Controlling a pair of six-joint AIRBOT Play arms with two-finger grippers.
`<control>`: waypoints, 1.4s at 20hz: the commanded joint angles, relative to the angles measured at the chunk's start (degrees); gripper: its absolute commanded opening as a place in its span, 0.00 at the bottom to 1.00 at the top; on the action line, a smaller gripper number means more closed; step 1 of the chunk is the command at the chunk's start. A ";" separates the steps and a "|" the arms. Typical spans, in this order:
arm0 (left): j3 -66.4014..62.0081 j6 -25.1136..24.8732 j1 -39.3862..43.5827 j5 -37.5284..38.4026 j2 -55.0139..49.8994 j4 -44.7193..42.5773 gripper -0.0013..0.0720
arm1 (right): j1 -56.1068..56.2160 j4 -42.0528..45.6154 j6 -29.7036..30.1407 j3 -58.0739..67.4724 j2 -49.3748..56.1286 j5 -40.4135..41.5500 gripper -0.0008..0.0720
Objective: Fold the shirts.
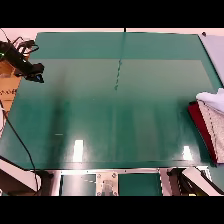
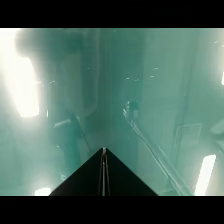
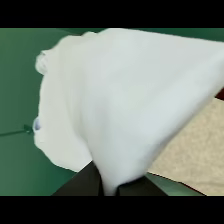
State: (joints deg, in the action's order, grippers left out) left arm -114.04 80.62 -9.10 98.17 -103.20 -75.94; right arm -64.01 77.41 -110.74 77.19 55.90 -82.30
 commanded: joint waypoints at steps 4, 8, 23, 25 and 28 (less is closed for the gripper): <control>0.02 -0.13 0.00 -0.02 -0.02 3.56 0.05 | -2.25 15.65 -0.26 -19.28 -5.03 -1.42 0.03; 0.02 -0.11 0.00 -0.31 -0.02 3.58 0.05 | -2.25 19.71 1.62 -28.70 -4.94 1.46 0.86; 6.64 0.98 4.66 -0.70 10.29 10.29 0.05 | 51.47 3.63 3.87 -9.57 5.73 9.44 0.03; 16.41 0.85 7.74 -4.15 15.50 10.03 0.05 | 60.59 3.82 4.94 -13.94 5.70 13.31 0.03; 36.11 0.87 12.59 -12.22 25.44 9.92 0.05 | 72.19 3.80 5.81 -19.71 6.08 19.06 0.03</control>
State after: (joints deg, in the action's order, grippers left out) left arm -92.55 81.54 -0.40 92.36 -85.43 -66.02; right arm -3.64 80.03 -106.26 62.13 61.47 -69.28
